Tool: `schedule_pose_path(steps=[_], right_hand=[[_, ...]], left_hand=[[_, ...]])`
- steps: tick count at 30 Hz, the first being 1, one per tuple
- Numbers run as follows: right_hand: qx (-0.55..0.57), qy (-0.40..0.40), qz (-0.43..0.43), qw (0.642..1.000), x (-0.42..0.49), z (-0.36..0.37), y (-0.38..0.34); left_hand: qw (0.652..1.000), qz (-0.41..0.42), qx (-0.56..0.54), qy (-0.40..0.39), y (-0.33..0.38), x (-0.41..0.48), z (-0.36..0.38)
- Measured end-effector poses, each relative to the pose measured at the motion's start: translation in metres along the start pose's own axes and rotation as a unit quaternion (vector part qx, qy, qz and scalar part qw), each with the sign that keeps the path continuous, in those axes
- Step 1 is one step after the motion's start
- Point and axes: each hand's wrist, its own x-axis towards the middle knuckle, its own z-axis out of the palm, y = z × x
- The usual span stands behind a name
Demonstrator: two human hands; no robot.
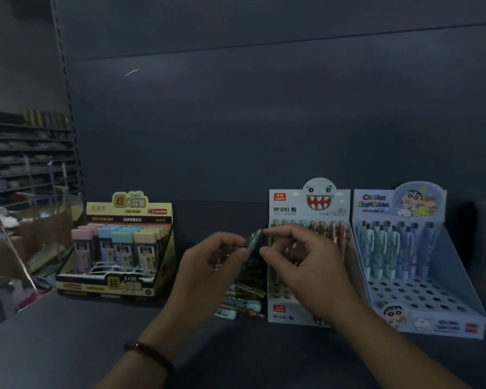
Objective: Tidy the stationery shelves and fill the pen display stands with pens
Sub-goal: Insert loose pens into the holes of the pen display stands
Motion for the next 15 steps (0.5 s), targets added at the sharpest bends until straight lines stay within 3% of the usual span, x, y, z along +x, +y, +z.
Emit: schedule_pose_path(steps=[7,12,15], right_hand=[[0.044,0.023,0.018,0.999,0.005,-0.004,-0.006],[0.147,0.086,0.068,0.983,0.01,-0.016,-0.005],[0.187,0.095,0.09,0.974,0.011,-0.021,-0.003]], left_hand=[[0.996,-0.023,-0.067,-0.057,0.01,-0.009,0.014],[0.994,-0.026,-0.002,-0.107,0.006,-0.011,0.015],[0.99,-0.059,-0.017,-0.125,0.008,-0.012,0.017]])
